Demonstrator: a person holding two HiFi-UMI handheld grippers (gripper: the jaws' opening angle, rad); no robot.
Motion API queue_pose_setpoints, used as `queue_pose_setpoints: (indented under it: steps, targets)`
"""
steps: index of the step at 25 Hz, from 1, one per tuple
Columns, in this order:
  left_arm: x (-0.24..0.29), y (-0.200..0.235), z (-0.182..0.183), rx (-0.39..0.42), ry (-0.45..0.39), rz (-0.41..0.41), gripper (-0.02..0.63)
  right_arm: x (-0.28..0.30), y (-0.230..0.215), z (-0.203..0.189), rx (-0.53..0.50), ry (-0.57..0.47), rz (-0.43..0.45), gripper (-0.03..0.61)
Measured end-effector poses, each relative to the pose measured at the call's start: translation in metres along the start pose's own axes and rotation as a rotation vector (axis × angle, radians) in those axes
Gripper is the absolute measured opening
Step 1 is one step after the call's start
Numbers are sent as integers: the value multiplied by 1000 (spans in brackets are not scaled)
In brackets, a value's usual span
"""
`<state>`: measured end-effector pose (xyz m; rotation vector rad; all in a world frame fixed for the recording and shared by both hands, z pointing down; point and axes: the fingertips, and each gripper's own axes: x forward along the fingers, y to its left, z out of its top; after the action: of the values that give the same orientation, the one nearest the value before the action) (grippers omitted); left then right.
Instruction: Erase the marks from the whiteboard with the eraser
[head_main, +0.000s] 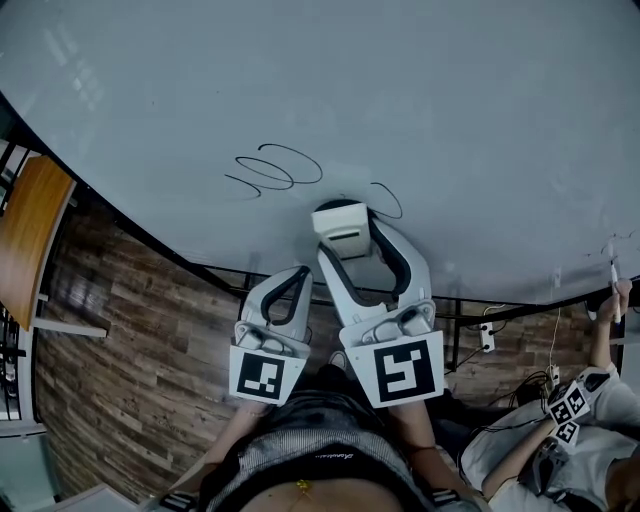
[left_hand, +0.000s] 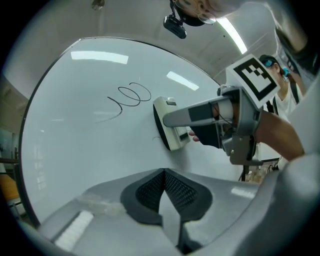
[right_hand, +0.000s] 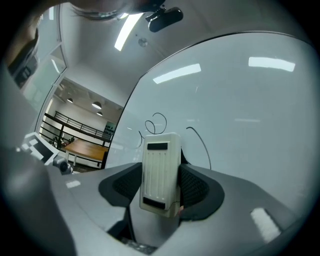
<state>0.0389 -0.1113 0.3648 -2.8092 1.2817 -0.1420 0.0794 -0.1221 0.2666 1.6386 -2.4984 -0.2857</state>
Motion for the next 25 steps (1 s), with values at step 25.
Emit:
queue_pose_setpoints:
  steps: [25]
  targets:
    - [-12, 11, -17, -24, 33, 101, 0, 14, 26, -37, -119, 68, 57, 241]
